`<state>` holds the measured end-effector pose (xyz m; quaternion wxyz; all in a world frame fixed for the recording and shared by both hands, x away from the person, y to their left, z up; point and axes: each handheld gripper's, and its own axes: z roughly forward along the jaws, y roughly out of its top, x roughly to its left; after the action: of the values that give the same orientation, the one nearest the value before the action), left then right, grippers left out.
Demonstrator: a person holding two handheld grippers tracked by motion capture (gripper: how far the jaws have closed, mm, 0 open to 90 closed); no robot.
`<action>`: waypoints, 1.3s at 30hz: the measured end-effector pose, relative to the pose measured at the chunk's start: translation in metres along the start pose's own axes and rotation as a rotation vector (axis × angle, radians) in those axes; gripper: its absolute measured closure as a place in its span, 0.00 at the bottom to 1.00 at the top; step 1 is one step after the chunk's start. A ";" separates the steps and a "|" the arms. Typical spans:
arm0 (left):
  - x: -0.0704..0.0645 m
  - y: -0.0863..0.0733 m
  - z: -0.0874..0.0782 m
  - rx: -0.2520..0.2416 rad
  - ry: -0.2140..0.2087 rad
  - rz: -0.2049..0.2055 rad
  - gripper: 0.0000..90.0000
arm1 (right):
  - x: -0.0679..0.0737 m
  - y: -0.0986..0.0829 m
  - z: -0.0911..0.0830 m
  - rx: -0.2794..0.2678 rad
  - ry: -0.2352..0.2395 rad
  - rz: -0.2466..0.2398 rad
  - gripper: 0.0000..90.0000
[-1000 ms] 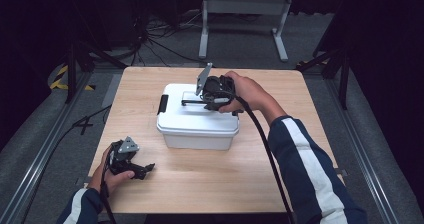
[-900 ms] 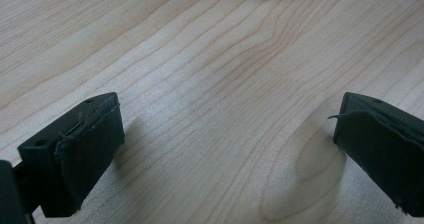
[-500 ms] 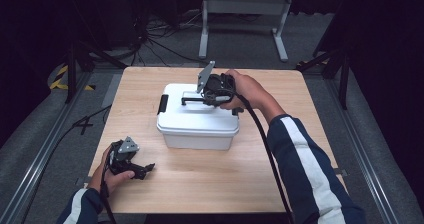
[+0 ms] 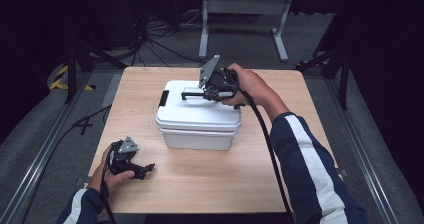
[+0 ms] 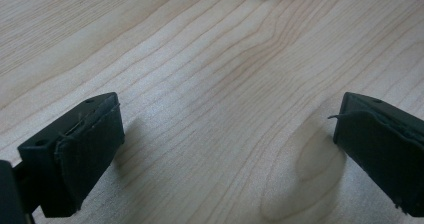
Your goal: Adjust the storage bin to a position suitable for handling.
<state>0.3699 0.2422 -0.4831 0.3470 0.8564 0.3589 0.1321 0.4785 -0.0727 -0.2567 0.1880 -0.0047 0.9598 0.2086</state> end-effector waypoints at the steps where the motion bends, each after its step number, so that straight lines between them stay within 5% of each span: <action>1: 0.000 0.000 0.000 0.000 0.000 0.000 0.00 | 0.000 0.000 0.000 0.000 0.000 0.000 0.94; 19: 0.000 0.000 0.000 0.004 -0.002 0.000 0.00 | 0.001 -0.025 -0.042 -0.034 -0.058 -0.004 0.94; 39: 0.000 0.000 0.000 0.000 0.002 -0.002 0.00 | 0.003 -0.081 -0.075 -0.057 -0.091 0.086 0.94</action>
<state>0.3696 0.2423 -0.4831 0.3467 0.8559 0.3601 0.1329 0.4560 -0.1769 -0.2270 0.2221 0.0404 0.9432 0.2436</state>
